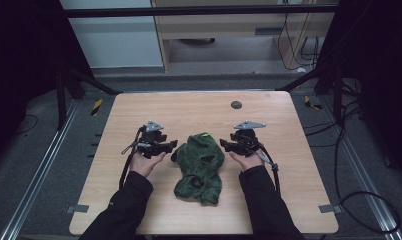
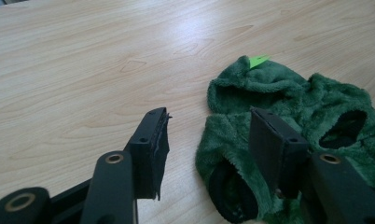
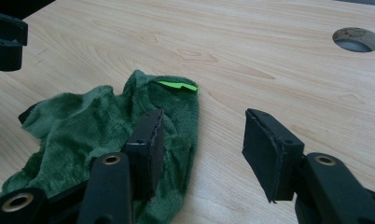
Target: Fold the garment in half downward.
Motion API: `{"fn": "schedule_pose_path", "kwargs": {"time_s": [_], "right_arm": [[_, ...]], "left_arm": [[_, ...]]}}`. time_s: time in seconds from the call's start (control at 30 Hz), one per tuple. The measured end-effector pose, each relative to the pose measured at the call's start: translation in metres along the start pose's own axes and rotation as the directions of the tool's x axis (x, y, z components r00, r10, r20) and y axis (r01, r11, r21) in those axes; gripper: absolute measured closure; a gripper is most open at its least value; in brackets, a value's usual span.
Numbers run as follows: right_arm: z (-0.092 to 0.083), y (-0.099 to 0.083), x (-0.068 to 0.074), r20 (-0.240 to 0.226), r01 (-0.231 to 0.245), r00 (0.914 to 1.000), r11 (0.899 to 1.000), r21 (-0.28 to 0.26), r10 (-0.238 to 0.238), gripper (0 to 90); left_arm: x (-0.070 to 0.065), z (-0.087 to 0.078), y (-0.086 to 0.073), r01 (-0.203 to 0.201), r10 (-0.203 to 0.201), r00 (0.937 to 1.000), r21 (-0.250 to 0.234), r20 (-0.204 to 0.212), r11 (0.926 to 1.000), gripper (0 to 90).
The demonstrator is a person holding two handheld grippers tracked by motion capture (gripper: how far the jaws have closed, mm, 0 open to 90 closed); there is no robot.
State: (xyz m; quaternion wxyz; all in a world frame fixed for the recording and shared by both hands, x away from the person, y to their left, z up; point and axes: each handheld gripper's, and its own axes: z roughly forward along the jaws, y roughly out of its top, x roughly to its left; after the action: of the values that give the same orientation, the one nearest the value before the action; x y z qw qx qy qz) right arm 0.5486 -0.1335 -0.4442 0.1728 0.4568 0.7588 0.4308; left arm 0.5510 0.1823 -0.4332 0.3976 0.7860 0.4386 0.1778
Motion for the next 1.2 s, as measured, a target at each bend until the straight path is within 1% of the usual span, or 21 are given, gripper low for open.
{"fn": "schedule_pose_path", "kwargs": {"time_s": [0.1,0.13,0.23,0.47,0.53,0.67,0.7,0.73,0.83,0.97,1.0,1.03,1.07,1.13,1.2], "right_arm": [[0.003,0.0,0.0,-0.002,-0.003,1.0,1.0,0.003,0.003,48.7],[0.005,0.0,-0.001,-0.003,-0.002,1.0,1.0,0.005,0.002,49.3],[0.01,0.0,0.0,-0.006,0.001,1.0,1.0,0.017,-0.001,49.5],[0.019,0.001,0.001,-0.009,0.008,0.9999,0.999,0.039,-0.007,50.2],[0.023,0.0,0.001,-0.009,0.006,0.9999,0.999,0.05,-0.006,50.7],[0.026,-0.002,0.002,-0.015,0.007,0.9999,0.998,0.055,-0.006,51.2],[0.029,-0.002,0.002,-0.019,0.003,0.9998,0.998,0.059,-0.002,51.5],[0.029,-0.002,0.002,-0.019,0.003,0.9998,0.998,0.059,-0.002,51.5],[0.033,-0.004,0.002,-0.017,0.0,0.9998,0.998,0.068,0.001,52.2],[0.037,-0.005,0.002,-0.02,-0.003,0.9998,0.997,0.08,0.005,52.4],[0.04,-0.007,0.002,-0.022,-0.002,0.9997,0.995,0.095,0.004,52.4],[0.04,-0.007,0.002,-0.022,-0.002,0.9997,0.995,0.095,0.004,52.4],[0.042,-0.009,0.002,-0.024,0.002,0.9997,0.994,0.106,0.001,52.5],[0.043,-0.009,0.003,-0.027,0.001,0.9996,0.994,0.111,0.002,52.7],[0.047,-0.011,0.004,-0.028,0.007,0.9996,0.992,0.128,-0.003,53.9]], "left_arm": [[0.001,0.003,0.0,-0.001,0.001,1.0,0.007,0.001,1.0,48.4],[0.001,0.007,0.001,-0.003,0.003,1.0,0.017,-0.002,0.9999,48.5],[0.0,0.013,0.002,0.003,-0.003,1.0,0.024,0.0,0.9997,49.6],[-0.001,0.025,0.003,-0.006,0.007,1.0,0.057,-0.004,0.9983,50.9],[-0.002,0.029,0.005,-0.008,0.007,1.0,0.067,0.005,0.9977,51.5],[-0.003,0.036,0.005,-0.013,0.012,0.9999,0.076,0.009,0.997,52.2],[-0.002,0.04,0.004,-0.009,0.008,0.9999,0.085,0.009,0.9963,52.4],[-0.002,0.04,0.004,-0.009,0.008,0.9999,0.085,0.009,0.9963,52.5],[-0.001,0.05,0.0,-0.01,0.009,0.9999,0.114,0.01,0.9934,52.9],[-0.001,0.055,-0.002,-0.018,0.016,0.9998,0.129,0.012,0.9915,52.9],[-0.001,0.059,-0.004,-0.012,0.009,0.9997,0.142,0.022,0.9899,52.9],[-0.001,0.059,-0.004,-0.012,0.009,0.9997,0.142,0.022,0.9899,53.1],[-0.002,0.062,-0.005,-0.019,0.016,0.9995,0.152,0.027,0.9882,53.2],[-0.002,0.063,-0.006,-0.018,0.014,0.9995,0.155,0.028,0.9877,53.4],[-0.004,0.066,-0.007,-0.022,0.016,0.9993,0.166,0.033,0.9859,54.7]]}}
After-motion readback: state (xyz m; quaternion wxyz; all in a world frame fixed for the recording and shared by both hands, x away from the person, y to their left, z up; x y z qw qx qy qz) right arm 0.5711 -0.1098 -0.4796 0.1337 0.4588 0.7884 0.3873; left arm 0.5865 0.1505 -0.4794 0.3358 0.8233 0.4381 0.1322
